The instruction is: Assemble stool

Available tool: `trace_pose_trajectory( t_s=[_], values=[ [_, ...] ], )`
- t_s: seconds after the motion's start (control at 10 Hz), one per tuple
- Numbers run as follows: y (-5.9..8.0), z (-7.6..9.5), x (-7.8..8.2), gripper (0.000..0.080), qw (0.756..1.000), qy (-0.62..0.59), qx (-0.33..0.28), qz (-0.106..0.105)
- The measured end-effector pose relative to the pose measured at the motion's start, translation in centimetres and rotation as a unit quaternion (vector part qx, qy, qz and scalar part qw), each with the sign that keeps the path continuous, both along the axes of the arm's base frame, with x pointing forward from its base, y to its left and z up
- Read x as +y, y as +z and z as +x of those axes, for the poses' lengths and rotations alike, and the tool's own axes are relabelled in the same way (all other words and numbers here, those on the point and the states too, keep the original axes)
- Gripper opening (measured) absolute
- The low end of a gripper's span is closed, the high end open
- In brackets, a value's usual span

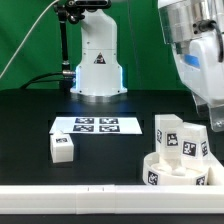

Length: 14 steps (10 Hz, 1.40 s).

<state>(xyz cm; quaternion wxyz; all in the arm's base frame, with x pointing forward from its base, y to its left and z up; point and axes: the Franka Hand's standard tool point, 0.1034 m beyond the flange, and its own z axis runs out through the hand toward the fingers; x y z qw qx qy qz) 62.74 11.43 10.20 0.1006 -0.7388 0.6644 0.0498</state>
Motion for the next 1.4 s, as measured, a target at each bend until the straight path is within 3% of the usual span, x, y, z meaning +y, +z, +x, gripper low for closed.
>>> trace_pose_trajectory(
  t_s=[0.2, 0.4, 0.9, 1.1, 1.3, 1.4],
  values=[
    [0.29, 0.25, -0.16, 0.0649, 0.990, 0.137, -0.011, -0.021],
    [0.63, 0.42, 0.08, 0.0649, 0.964, 0.260, -0.026, -0.044],
    [0.53, 0.48, -0.23, 0.0649, 0.906, 0.416, -0.057, -0.052],
    [0.29, 0.67, -0.38, 0.0649, 0.840, 0.530, -0.079, -0.080],
    [0.60, 0.93, -0.15, 0.0649, 0.749, 0.648, -0.090, -0.103],
    [0.62, 0.99, -0.34, 0.0649, 0.728, 0.671, -0.093, -0.104]
  ],
)
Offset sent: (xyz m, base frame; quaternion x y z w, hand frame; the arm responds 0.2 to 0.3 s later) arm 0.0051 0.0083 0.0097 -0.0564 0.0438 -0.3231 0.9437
